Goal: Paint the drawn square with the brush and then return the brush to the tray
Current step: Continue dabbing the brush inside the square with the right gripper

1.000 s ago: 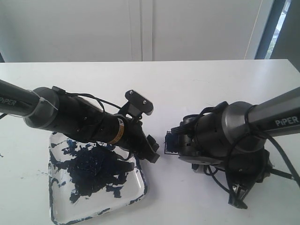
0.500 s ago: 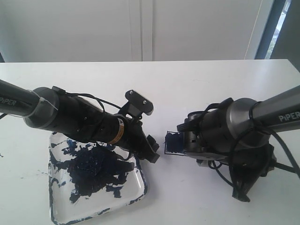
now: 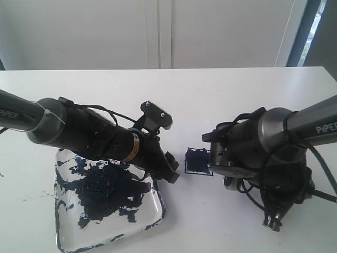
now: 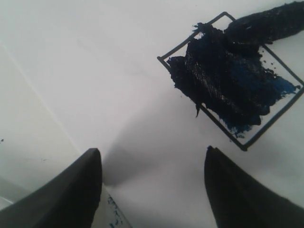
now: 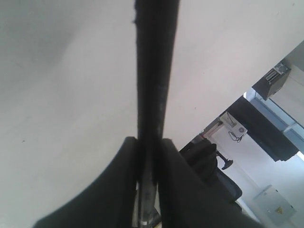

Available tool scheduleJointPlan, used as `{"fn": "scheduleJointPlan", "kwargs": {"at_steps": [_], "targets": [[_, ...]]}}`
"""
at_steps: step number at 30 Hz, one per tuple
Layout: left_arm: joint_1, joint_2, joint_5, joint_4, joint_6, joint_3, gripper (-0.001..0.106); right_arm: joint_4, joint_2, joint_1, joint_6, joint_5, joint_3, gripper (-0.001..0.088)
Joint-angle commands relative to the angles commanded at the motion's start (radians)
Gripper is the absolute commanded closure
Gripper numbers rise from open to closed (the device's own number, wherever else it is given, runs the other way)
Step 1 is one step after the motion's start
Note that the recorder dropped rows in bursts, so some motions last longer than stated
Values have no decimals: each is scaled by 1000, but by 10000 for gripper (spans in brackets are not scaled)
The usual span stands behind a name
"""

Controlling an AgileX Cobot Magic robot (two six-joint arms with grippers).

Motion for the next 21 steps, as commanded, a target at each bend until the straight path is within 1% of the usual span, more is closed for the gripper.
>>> {"fn": "scheduleJointPlan", "kwargs": {"at_steps": [2,7,10,15,19,21], "targets": [[0,0,2,0,0,0,394,32,0,0,-36,0,0,868],[0,0,2,0,0,0,394,40,0,7,-36,0,0,868],[0,0,4,0,0,0,394,68,0,10,-41,0,0,868],[0,0,4,0,0,0,394,106,-2,64,-65,0,0,868],[0,0,4,0,0,0,394,123,-2,73,-71,0,0,868],[0,0,4,0,0,0,394,106,-2,73,-69,0,0,868]]}}
